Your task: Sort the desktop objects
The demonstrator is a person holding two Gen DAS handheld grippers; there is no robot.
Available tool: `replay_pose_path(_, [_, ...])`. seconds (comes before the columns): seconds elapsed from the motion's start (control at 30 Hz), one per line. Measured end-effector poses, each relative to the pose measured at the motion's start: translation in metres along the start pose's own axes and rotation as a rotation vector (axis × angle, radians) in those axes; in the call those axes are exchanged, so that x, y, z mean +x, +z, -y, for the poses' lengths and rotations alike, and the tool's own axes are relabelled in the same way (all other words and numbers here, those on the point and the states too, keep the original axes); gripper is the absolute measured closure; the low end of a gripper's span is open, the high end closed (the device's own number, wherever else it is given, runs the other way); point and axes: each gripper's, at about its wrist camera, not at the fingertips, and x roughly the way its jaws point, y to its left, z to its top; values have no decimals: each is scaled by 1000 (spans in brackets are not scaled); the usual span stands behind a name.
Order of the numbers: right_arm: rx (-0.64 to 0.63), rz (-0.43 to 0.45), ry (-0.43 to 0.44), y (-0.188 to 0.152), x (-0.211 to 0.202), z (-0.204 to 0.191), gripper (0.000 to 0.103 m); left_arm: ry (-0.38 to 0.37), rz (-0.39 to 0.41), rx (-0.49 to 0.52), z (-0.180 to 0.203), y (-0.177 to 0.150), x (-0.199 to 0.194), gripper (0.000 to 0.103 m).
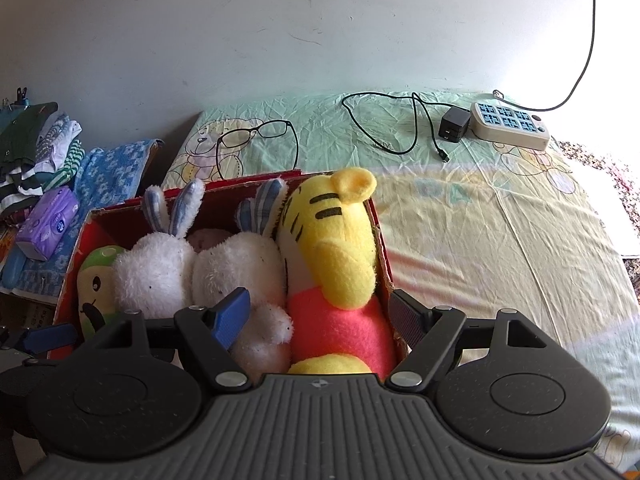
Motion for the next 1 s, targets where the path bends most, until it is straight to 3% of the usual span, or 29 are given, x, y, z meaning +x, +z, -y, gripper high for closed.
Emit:
replay_pose_path(0.2, [-1, 22, -7, 2, 0, 2, 25, 31, -9, 35, 3, 2, 5, 2])
replay_pose_path(0.43, [-8, 25, -9, 3, 2, 2, 25, 14, -48, 32, 2, 5, 11, 2])
replay_pose_path(0.67, [11, -29, 5, 7, 8, 2, 25, 23, -118, 8, -1, 13, 15, 2])
replay_pose_path(1.0, [41, -40, 14, 6, 9, 5, 24, 33, -120, 18, 1, 13, 16, 5])
